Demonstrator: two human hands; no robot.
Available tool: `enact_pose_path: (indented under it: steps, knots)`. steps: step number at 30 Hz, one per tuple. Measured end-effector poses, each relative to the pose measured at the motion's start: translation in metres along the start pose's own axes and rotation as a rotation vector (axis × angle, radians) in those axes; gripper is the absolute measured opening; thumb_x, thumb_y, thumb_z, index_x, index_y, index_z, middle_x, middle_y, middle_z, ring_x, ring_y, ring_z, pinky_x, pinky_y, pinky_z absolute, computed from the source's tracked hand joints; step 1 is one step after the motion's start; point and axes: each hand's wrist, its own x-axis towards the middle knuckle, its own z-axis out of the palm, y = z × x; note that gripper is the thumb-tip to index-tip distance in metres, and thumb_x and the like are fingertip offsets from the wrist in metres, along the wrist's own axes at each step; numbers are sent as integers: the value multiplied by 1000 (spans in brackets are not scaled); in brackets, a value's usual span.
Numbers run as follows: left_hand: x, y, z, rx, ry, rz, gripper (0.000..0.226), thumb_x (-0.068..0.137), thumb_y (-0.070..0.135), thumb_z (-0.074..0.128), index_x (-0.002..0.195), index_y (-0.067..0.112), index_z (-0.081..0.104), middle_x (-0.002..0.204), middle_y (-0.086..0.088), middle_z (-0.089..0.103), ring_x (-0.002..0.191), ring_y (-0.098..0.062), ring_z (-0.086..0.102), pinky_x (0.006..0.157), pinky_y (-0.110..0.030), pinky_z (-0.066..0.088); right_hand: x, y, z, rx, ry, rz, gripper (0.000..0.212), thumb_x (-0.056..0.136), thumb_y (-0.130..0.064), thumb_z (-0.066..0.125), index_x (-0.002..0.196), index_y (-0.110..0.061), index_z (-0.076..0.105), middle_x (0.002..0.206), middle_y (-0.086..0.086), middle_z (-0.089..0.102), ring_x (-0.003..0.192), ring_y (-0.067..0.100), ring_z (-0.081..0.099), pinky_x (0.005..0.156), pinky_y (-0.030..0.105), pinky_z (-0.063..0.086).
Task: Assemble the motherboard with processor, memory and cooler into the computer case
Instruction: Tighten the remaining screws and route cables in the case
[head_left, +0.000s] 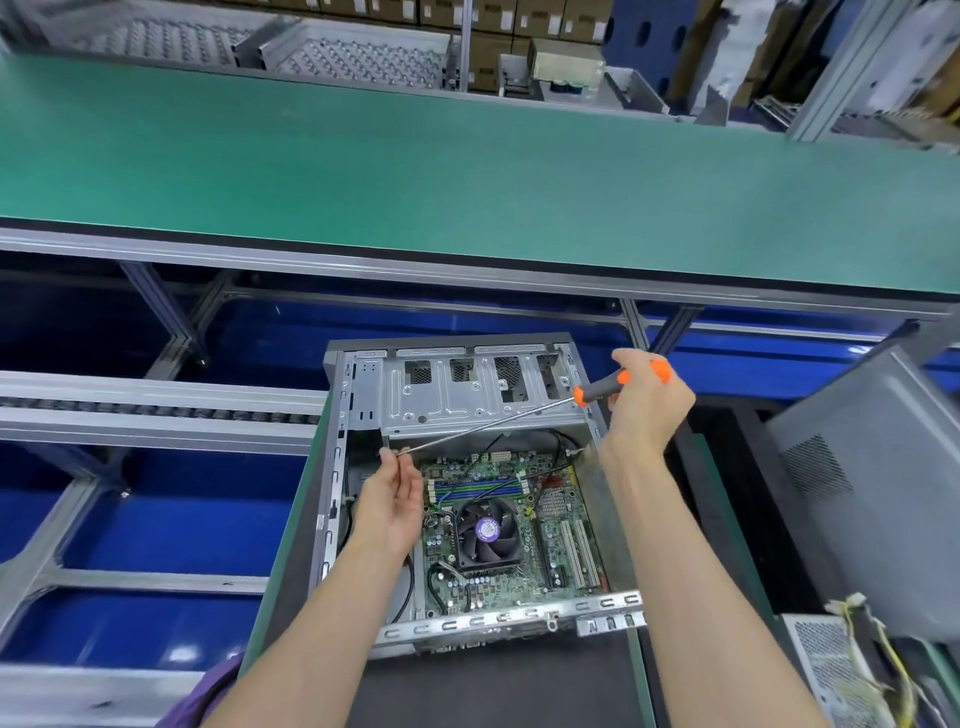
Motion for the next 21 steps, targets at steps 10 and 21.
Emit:
enact_pose_path:
  steps: [10, 21]
  knots:
    - [3, -2, 3, 32, -1, 12, 21, 93, 21, 62, 109, 7, 64, 90, -3, 67, 71, -4, 61, 73, -22, 54, 20, -37, -8, -339, -572, -218, 25, 82, -1, 73, 99, -8, 55, 68, 15, 66, 53, 40, 66, 47, 35, 48]
    - [14, -4, -3, 569, 297, 135, 11, 99, 4, 55, 102, 4, 65, 84, -8, 68, 74, -15, 61, 70, -23, 50, -10, -71, 37, -584, -714, -710, 27, 77, -13, 72, 90, -23, 50, 61, -1, 62, 65, 23, 65, 64, 34, 52]
